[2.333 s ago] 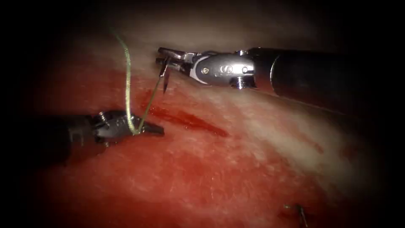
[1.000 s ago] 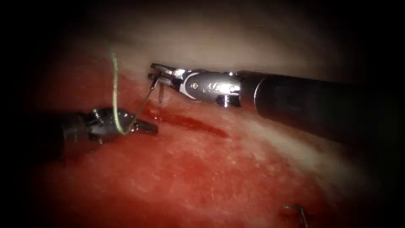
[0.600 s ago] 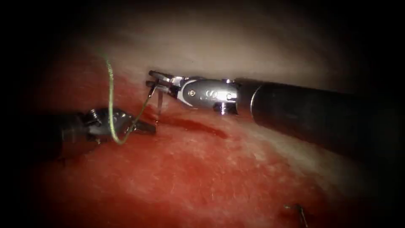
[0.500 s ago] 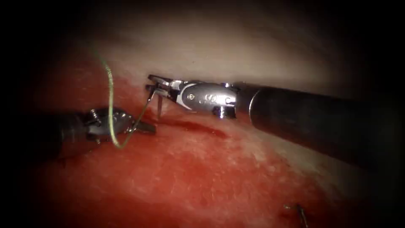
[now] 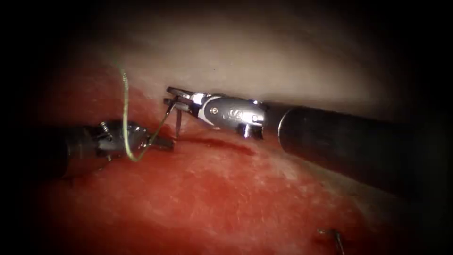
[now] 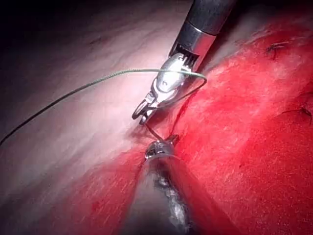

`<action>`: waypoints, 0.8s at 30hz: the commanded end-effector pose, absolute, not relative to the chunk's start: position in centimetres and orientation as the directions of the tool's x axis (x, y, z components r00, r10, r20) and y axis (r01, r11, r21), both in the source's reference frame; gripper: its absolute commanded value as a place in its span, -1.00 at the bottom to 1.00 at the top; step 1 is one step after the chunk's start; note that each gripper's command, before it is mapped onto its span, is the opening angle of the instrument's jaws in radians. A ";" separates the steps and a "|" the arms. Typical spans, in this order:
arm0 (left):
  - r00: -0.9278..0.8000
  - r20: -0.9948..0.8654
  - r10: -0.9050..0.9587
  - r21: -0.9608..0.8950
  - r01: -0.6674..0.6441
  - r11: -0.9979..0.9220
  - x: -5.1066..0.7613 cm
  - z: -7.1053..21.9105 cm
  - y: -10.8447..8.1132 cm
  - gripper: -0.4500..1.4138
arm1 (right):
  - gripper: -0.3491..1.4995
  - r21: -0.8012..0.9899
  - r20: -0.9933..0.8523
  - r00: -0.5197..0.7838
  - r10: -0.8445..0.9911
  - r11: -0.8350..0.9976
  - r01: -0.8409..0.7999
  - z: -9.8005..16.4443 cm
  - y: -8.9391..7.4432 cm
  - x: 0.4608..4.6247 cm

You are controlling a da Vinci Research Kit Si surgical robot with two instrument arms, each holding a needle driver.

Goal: Wound Closure

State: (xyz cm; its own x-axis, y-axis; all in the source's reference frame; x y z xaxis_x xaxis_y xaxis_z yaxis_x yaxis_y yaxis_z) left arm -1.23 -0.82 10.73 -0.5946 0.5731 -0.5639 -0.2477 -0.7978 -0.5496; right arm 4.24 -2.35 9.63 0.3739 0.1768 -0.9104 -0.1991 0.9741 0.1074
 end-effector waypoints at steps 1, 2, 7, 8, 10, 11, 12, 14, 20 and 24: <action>-0.595 -0.564 0.573 -0.550 -0.247 -0.798 -1.28 10.8 -0.8 -1.00 | -1.00 0.118 -0.908 0.375 0.185 0.974 -0.194 9.7 -2.3 4.34; -0.595 -0.564 0.573 -0.550 -0.247 -0.798 -1.28 10.8 -0.8 -1.00 | -1.00 0.126 -0.906 0.377 0.191 0.974 -0.191 9.7 -2.4 4.35; -0.594 -0.564 0.573 -0.550 -0.247 -0.798 -1.28 10.8 -0.8 -1.00 | -1.00 0.132 -0.908 0.370 0.198 0.972 -0.196 9.7 -2.3 4.33; -0.594 -0.564 0.573 -0.550 -0.247 -0.798 -1.28 10.8 -0.8 -1.00 | -1.00 0.143 -0.905 0.374 0.204 0.973 -0.183 9.7 -2.3 4.34; -0.594 -0.564 0.573 -0.550 -0.247 -0.798 -1.28 10.8 -0.8 -1.00 | -1.00 0.173 -0.894 0.388 0.225 0.971 -0.165 9.7 -2.4 4.36; -0.594 -0.564 0.573 -0.550 -0.247 -0.798 -1.28 10.8 -0.8 -1.00 | -1.00 0.175 -0.890 0.396 0.225 0.972 -0.158 9.7 -2.4 4.37; -0.597 -0.563 0.572 -0.550 -0.246 -0.798 -1.28 10.8 -0.8 -1.00 | -1.00 0.178 -0.889 0.396 0.229 0.971 -0.160 9.8 -2.4 4.37; -0.597 -0.563 0.572 -0.550 -0.246 -0.798 -1.28 10.8 -0.8 -1.00 | -1.00 0.193 -0.883 0.404 0.239 0.969 -0.151 9.8 -2.4 4.40; -0.597 -0.563 0.572 -0.550 -0.246 -0.798 -1.28 10.8 -0.8 -1.00 | -1.00 0.215 -0.873 0.417 0.254 0.967 -0.138 9.8 -2.5 4.42; -0.597 -0.563 0.572 -0.550 -0.246 -0.798 -1.28 10.8 -0.8 -1.00 | -1.00 0.225 -0.867 0.423 0.263 0.965 -0.138 9.9 -2.5 4.41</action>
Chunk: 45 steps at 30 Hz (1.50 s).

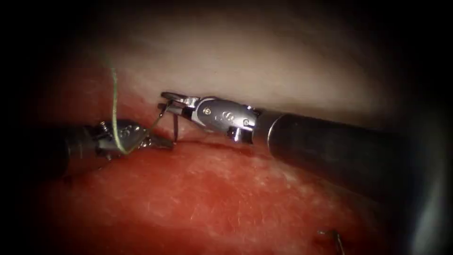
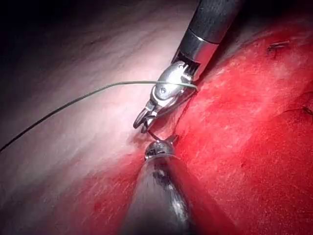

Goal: Wound Closure

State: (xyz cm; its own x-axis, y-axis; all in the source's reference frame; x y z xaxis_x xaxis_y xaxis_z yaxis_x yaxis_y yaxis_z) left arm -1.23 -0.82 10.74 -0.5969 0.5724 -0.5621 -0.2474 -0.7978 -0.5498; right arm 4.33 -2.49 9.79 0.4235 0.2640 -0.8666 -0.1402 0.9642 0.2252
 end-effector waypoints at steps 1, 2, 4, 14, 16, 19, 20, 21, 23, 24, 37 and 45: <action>-0.597 -0.563 0.572 -0.550 -0.246 -0.798 -1.28 10.8 -0.8 -1.00 | -1.00 0.232 -0.865 0.425 0.268 0.963 -0.136 9.9 -2.5 4.41; -0.597 -0.563 0.572 -0.550 -0.246 -0.798 -1.28 10.8 -0.8 -1.00 | -1.00 0.239 -0.862 0.427 0.273 0.962 -0.132 9.9 -2.5 4.41; -0.597 -0.563 0.572 -0.550 -0.246 -0.798 -1.28 10.8 -0.8 -1.00 | -1.00 0.245 -0.858 0.432 0.277 0.961 -0.129 9.9 -2.5 4.41; -0.597 -0.563 0.572 -0.550 -0.246 -0.798 -1.28 10.8 -0.8 -1.00 | -1.00 0.271 -0.839 0.458 0.295 0.955 -0.117 9.9 -2.6 4.42; -0.597 -0.563 0.572 -0.550 -0.246 -0.798 -1.28 10.8 -0.8 -1.00 | -1.00 0.286 -0.830 0.466 0.306 0.951 -0.114 9.9 -2.6 4.42; -0.597 -0.563 0.572 -0.550 -0.246 -0.798 -1.28 10.8 -0.8 -1.00 | -1.00 0.300 -0.825 0.468 0.316 0.948 -0.110 9.9 -2.6 4.42; -0.597 -0.563 0.572 -0.550 -0.246 -0.798 -1.28 10.8 -0.8 -1.00 | -1.00 0.307 -0.820 0.474 0.320 0.946 -0.108 9.9 -2.6 4.41; -0.597 -0.563 0.572 -0.550 -0.246 -0.798 -1.28 10.8 -0.8 -1.00 | -1.00 0.316 -0.816 0.478 0.325 0.943 -0.102 9.9 -2.6 4.42; -0.599 -0.561 0.571 -0.550 -0.245 -0.798 -1.28 10.8 -0.8 -1.00 | -1.00 0.322 -0.813 0.480 0.329 0.941 -0.099 9.9 -2.7 4.41; -0.599 -0.561 0.571 -0.550 -0.245 -0.798 -1.28 10.8 -0.8 -1.00 | -1.00 0.337 -0.808 0.482 0.339 0.937 -0.094 9.9 -2.7 4.41; -0.599 -0.561 0.571 -0.550 -0.246 -0.798 -1.28 10.8 -0.8 -1.00 | -1.00 0.250 -0.874 0.391 0.288 0.957 -0.146 9.8 -2.4 4.37; -0.599 -0.561 0.571 -0.550 -0.245 -0.798 -1.28 10.8 -0.8 -1.00 | -1.00 0.253 -0.871 0.402 0.284 0.959 -0.129 9.8 -2.4 4.36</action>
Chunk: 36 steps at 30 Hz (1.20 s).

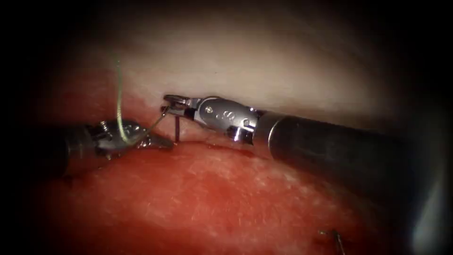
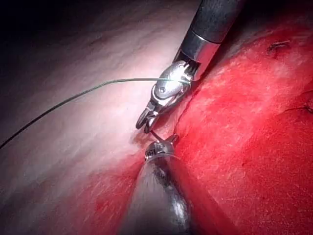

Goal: Wound Closure

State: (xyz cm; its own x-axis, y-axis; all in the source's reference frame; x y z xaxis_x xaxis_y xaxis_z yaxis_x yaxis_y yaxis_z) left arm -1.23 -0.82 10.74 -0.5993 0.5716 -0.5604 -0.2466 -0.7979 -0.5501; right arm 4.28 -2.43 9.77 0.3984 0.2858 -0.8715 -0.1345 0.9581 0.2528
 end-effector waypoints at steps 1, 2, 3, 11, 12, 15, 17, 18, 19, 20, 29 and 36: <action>-0.599 -0.561 0.571 -0.550 -0.245 -0.798 -1.28 10.8 -0.8 -1.00 | -1.00 0.249 -0.868 0.412 0.276 0.961 -0.120 9.8 -2.5 4.35; -0.599 -0.561 0.571 -0.550 -0.245 -0.798 -1.28 10.8 -0.8 -1.00 | -1.00 0.266 -0.860 0.419 0.292 0.956 -0.121 9.9 -2.5 4.35; -0.599 -0.561 0.571 -0.550 -0.245 -0.798 -1.28 10.8 -0.8 -1.00 | -1.00 0.282 -0.851 0.426 0.307 0.952 -0.122 9.9 -2.5 4.34; -0.601 -0.560 0.570 -0.551 -0.244 -0.798 -1.27 10.8 -0.8 -1.00 | -1.00 0.420 -0.748 0.520 0.413 0.901 -0.111 10.1 -2.8 4.32; -0.602 -0.560 0.570 -0.551 -0.244 -0.798 -1.27 10.8 -0.8 -1.00 | -1.00 0.432 -0.741 0.522 0.422 0.895 -0.110 10.1 -2.8 4.33; -0.602 -0.560 0.570 -0.551 -0.244 -0.798 -1.27 10.8 -0.8 -1.00 | -1.00 0.453 -0.727 0.531 0.436 0.885 -0.107 10.1 -2.8 4.34; -0.601 -0.560 0.570 -0.551 -0.244 -0.798 -1.27 10.8 -0.8 -1.00 | -1.00 0.462 -0.725 0.530 0.441 0.881 -0.102 10.1 -2.8 4.34; -0.601 -0.560 0.570 -0.551 -0.243 -0.798 -1.27 10.8 -0.8 -1.00 | -1.00 0.466 -0.724 0.530 0.441 0.880 -0.095 10.1 -2.8 4.35; -0.601 -0.560 0.570 -0.551 -0.243 -0.798 -1.27 10.8 -0.8 -1.00 | -1.00 0.469 -0.725 0.530 0.440 0.879 -0.088 10.1 -2.9 4.35; -0.601 -0.560 0.570 -0.551 -0.243 -0.798 -1.27 10.8 -0.8 -1.00 | -1.00 0.472 -0.724 0.531 0.439 0.878 -0.083 10.1 -2.9 4.35; -0.601 -0.560 0.570 -0.551 -0.243 -0.798 -1.27 10.8 -0.8 -1.00 | -1.00 0.563 -0.671 0.499 0.548 0.815 -0.137 10.0 -2.8 4.35; -0.604 -0.558 0.569 -0.552 -0.243 -0.798 -1.27 10.8 -0.8 -1.00 | -1.00 0.632 -0.623 0.504 0.598 0.765 -0.125 10.0 -2.9 4.34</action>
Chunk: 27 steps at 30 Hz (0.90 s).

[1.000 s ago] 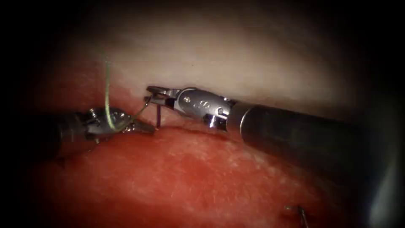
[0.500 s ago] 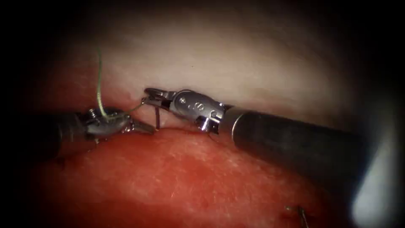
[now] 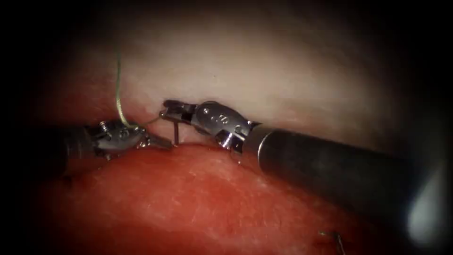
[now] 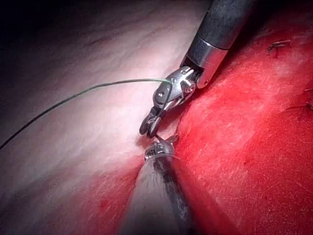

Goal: Wound Closure

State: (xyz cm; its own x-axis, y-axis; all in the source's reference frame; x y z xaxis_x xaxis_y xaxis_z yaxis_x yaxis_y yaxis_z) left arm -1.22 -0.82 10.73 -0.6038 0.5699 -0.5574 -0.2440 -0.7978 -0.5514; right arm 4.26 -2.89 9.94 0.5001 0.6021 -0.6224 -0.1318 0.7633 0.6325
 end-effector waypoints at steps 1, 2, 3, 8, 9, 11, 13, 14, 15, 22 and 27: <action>-0.603 -0.558 0.570 -0.552 -0.243 -0.798 -1.27 10.8 -0.8 -1.00 | -1.00 0.632 -0.623 0.504 0.598 0.765 -0.125 10.0 -2.9 4.33; -0.603 -0.558 0.570 -0.552 -0.243 -0.798 -1.27 10.8 -0.8 -1.00 | -1.00 0.632 -0.623 0.504 0.598 0.765 -0.125 10.0 -2.9 4.33; -0.603 -0.558 0.570 -0.552 -0.243 -0.798 -1.27 10.8 -0.8 -1.00 | -1.00 0.634 -0.623 0.504 0.598 0.764 -0.123 10.0 -2.9 4.33; -0.603 -0.558 0.570 -0.552 -0.243 -0.798 -1.27 10.8 -0.8 -1.00 | -1.00 0.636 -0.611 0.529 0.589 0.763 -0.115 10.0 -3.0 4.36; -0.603 -0.558 0.570 -0.552 -0.243 -0.798 -1.27 10.8 -0.8 -1.00 | -1.00 0.637 -0.608 0.537 0.585 0.763 -0.111 10.0 -3.0 4.36; -0.603 -0.558 0.570 -0.552 -0.242 -0.798 -1.27 10.8 -0.8 -1.00 | -1.00 0.642 -0.602 0.556 0.574 0.762 -0.092 10.1 -3.0 4.36; -0.603 -0.558 0.570 -0.552 -0.242 -0.798 -1.27 10.8 -0.8 -1.00 | -1.00 0.646 -0.595 0.570 0.567 0.759 -0.081 10.1 -3.1 4.36; -0.603 -0.558 0.570 -0.552 -0.242 -0.798 -1.27 10.8 -0.8 -1.00 | -1.00 0.649 -0.593 0.574 0.565 0.757 -0.075 10.1 -3.1 4.36; -0.603 -0.558 0.570 -0.552 -0.242 -0.798 -1.27 10.8 -0.8 -1.00 | -1.00 0.651 -0.592 0.576 0.563 0.756 -0.070 10.1 -3.1 4.37; -0.603 -0.558 0.570 -0.552 -0.242 -0.798 -1.27 10.8 -0.8 -1.00 | -1.00 0.664 -0.579 0.592 0.560 0.746 -0.056 10.1 -3.1 4.37; -0.603 -0.558 0.570 -0.552 -0.242 -0.798 -1.27 10.8 -0.8 -1.00 | -1.00 0.634 -0.605 0.580 0.546 0.771 -0.065 10.1 -3.1 4.39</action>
